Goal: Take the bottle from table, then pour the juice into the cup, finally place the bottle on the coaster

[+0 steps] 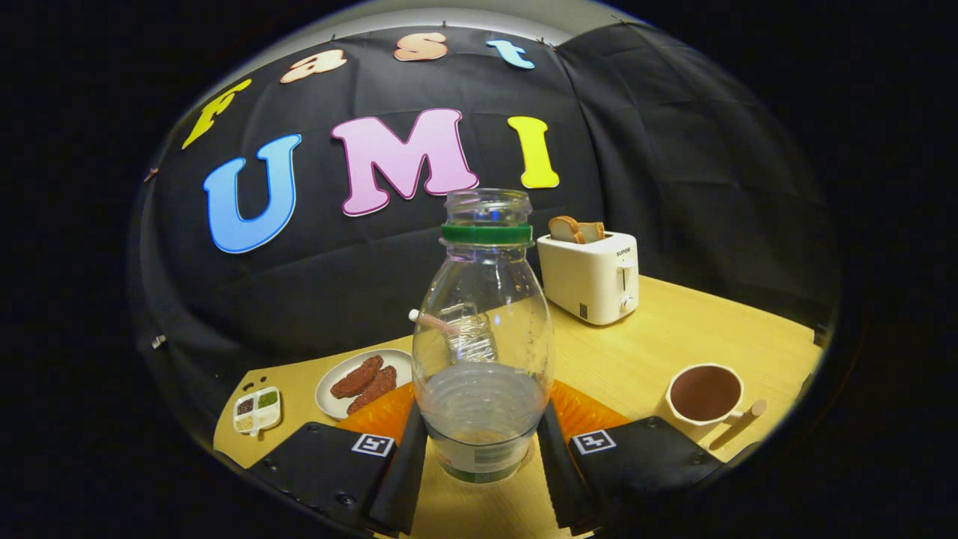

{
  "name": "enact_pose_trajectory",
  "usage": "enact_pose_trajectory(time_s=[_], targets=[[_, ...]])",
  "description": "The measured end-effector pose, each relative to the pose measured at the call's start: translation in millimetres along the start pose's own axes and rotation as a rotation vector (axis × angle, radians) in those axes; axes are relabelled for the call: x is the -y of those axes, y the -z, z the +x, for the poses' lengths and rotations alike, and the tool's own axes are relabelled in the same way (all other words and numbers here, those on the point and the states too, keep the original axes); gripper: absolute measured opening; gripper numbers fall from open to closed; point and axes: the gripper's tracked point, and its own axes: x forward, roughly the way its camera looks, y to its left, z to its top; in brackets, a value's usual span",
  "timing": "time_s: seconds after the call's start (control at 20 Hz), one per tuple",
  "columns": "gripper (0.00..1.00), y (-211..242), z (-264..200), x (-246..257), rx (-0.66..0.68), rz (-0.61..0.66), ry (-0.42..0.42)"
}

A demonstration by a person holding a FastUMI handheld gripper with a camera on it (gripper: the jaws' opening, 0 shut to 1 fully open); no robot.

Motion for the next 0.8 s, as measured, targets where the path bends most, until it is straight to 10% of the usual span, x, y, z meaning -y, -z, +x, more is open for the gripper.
enact_pose_trajectory(time_s=[0.8], targets=[[0.75, 34.3, 43.0, -13.9, 0.034, -0.202, -0.029]])
